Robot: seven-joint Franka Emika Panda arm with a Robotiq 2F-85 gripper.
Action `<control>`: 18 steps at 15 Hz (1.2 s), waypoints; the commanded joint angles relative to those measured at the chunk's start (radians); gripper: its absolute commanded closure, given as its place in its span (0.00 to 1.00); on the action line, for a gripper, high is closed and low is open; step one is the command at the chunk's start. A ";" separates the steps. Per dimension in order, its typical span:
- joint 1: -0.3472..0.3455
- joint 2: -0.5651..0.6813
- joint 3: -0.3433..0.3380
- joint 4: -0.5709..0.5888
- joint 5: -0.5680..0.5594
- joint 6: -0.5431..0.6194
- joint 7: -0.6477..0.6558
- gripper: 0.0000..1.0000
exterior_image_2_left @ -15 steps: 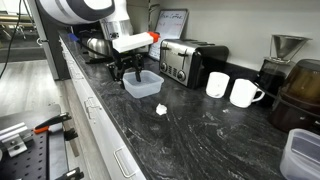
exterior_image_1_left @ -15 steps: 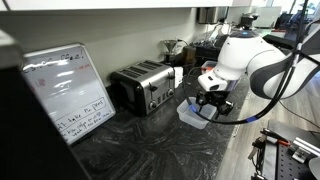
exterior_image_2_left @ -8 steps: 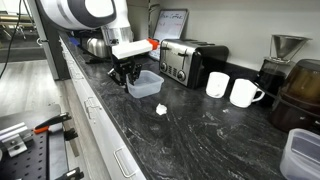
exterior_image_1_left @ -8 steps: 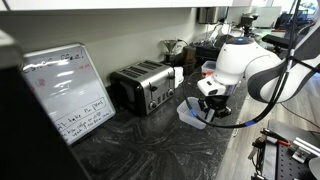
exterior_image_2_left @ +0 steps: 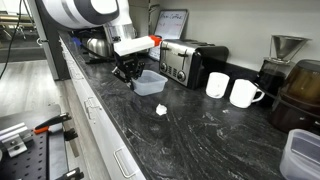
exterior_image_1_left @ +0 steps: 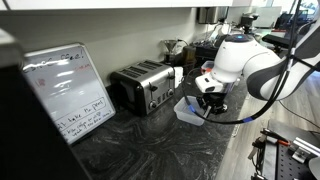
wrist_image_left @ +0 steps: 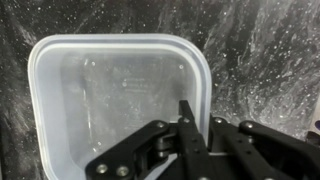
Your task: Pick the pen and place it in the bowl on the right, slide the bowl on the left to the right and then move the white cup to the left
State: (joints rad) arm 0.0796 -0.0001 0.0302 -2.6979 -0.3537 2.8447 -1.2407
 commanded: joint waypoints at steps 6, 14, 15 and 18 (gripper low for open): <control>-0.101 -0.018 -0.080 0.070 0.121 -0.032 -0.090 0.97; -0.197 0.001 -0.184 0.161 0.252 -0.047 -0.177 0.97; -0.205 0.009 -0.192 0.168 0.262 -0.046 -0.181 0.97; -0.219 0.051 -0.203 0.177 0.261 -0.031 -0.167 0.97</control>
State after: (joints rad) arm -0.1213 0.0002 -0.1736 -2.5516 -0.1149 2.8205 -1.3868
